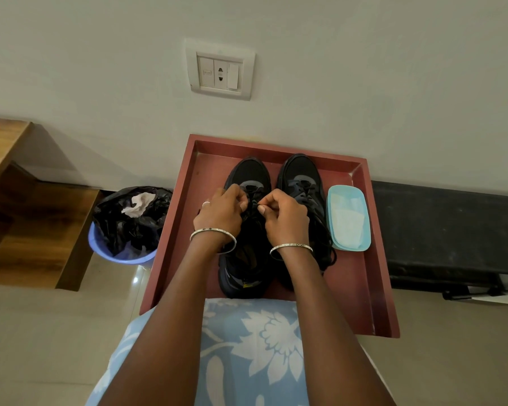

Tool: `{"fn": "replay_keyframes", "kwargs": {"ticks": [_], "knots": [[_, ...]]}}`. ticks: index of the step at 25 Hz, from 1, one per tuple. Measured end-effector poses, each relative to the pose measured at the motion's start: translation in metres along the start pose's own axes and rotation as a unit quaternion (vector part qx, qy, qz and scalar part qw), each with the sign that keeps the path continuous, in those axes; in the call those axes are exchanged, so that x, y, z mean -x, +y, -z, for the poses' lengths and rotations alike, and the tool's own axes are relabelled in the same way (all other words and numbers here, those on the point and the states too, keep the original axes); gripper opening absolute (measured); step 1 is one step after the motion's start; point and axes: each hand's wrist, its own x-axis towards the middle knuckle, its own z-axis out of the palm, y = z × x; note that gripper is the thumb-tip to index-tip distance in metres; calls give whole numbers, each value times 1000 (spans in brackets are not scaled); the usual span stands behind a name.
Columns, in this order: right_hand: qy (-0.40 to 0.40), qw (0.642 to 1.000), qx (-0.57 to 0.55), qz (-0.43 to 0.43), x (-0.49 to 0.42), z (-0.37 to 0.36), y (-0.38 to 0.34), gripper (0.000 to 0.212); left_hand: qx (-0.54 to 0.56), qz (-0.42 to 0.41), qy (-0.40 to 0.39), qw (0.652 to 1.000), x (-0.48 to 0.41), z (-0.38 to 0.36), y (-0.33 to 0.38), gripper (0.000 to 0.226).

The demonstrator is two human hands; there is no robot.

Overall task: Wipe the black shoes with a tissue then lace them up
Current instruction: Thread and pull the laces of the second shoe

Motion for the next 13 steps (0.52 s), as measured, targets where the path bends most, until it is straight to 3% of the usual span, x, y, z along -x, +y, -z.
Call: {"fn": "replay_keyframes", "kwargs": {"ticks": [7, 13], "knots": [[-1, 1000, 27, 15, 0, -4, -1, 16, 198, 2, -33, 980, 1, 5, -5, 19], [-40, 995, -84, -36, 0, 7, 12, 13, 283, 65, -40, 956, 0, 11, -19, 17]]}}
